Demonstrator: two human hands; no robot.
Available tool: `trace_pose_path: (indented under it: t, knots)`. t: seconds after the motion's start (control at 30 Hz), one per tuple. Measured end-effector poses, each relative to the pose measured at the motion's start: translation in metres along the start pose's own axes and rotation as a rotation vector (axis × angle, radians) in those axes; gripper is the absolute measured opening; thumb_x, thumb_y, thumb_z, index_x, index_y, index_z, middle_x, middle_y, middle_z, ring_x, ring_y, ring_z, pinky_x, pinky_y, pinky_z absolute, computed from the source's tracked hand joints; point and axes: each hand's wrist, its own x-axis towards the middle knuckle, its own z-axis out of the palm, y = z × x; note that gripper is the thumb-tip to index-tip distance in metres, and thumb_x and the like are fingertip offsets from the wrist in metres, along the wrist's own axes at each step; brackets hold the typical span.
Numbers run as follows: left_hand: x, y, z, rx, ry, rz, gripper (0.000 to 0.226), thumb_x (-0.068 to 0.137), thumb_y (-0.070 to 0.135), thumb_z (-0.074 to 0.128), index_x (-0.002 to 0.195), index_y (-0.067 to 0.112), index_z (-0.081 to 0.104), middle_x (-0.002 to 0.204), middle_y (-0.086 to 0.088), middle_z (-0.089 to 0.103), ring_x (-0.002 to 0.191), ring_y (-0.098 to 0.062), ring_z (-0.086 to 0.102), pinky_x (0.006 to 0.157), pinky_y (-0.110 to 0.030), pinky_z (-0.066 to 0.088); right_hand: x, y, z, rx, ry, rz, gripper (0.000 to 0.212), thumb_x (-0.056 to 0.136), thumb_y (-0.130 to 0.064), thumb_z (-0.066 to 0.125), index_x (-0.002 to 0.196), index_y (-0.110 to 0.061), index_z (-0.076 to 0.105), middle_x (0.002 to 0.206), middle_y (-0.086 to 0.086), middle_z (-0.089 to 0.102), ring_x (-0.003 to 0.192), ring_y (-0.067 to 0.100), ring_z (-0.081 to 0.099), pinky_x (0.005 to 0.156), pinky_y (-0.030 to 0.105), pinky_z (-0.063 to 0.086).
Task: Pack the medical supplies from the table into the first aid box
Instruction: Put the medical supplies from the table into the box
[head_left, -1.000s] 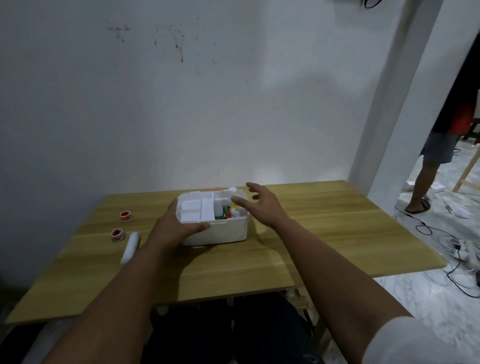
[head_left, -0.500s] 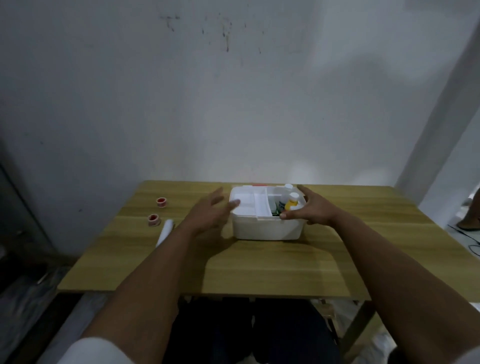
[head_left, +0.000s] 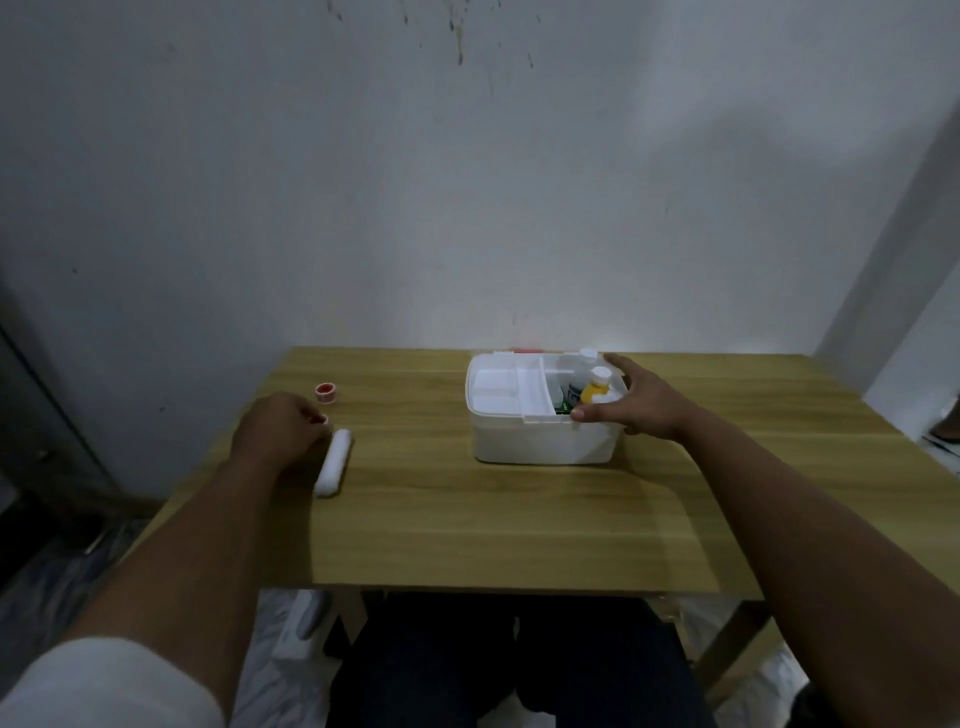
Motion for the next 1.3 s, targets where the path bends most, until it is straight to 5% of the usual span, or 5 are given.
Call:
trace_pose_path:
  t: [0.17, 0.3, 0.5, 0.8, 1.3]
  knots:
    - [0.022, 0.005, 0.006, -0.015, -0.006, 0.063, 0.043, 0.083, 0.040, 0.081, 0.125, 0.031, 0.075, 0.130, -0.003, 0.070, 0.115, -0.029, 0.065, 0.089, -0.039, 0.053, 0.003, 0.000, -0.001, -0.007, -0.004, 0.014, 0.110, 0.062, -0.042, 0.095, 0.154, -0.031, 0.035, 0.132, -0.008, 0.059, 0.108, 0.012, 0.062, 0.065, 0.020, 0.048]
    - [0.050, 0.001, 0.015, 0.046, -0.140, 0.131, 0.076, 0.091, 0.031, 0.079, 0.158, 0.018, 0.046, 0.168, -0.011, 0.031, 0.149, -0.035, 0.037, 0.115, -0.043, 0.035, 0.004, 0.000, -0.002, -0.005, -0.023, 0.032, 0.110, 0.063, -0.041, 0.095, 0.154, -0.032, 0.034, 0.134, -0.008, 0.059, 0.104, 0.004, 0.060, 0.067, 0.021, 0.048]
    - [0.064, -0.020, 0.032, -0.025, -0.082, 0.166, 0.035, 0.088, 0.038, 0.078, 0.119, 0.022, 0.078, 0.121, -0.007, 0.074, 0.107, -0.030, 0.067, 0.087, -0.040, 0.053, 0.004, 0.001, -0.002, -0.028, -0.017, 0.046, 0.132, 0.048, -0.058, 0.096, 0.158, -0.034, 0.028, 0.141, -0.008, 0.055, 0.122, 0.018, 0.059, 0.071, 0.024, 0.052]
    - [0.051, -0.008, 0.027, -0.112, -0.067, 0.165, 0.056, 0.073, 0.039, 0.093, 0.122, 0.015, 0.078, 0.123, -0.015, 0.069, 0.107, -0.033, 0.068, 0.089, -0.045, 0.054, -0.001, -0.005, -0.002, -0.012, -0.024, 0.020, 0.105, 0.066, -0.036, 0.095, 0.153, -0.034, 0.036, 0.122, -0.018, 0.059, 0.101, 0.003, 0.060, 0.067, 0.018, 0.049]
    - [0.044, 0.001, 0.023, -0.122, -0.123, 0.111, 0.040, 0.069, 0.031, 0.096, 0.101, 0.013, 0.080, 0.109, -0.009, 0.076, 0.105, -0.028, 0.066, 0.082, -0.037, 0.051, -0.005, -0.007, -0.002, -0.004, -0.021, 0.006, 0.107, 0.067, -0.037, 0.094, 0.154, -0.032, 0.033, 0.124, -0.016, 0.058, 0.098, 0.000, 0.059, 0.067, 0.018, 0.047]
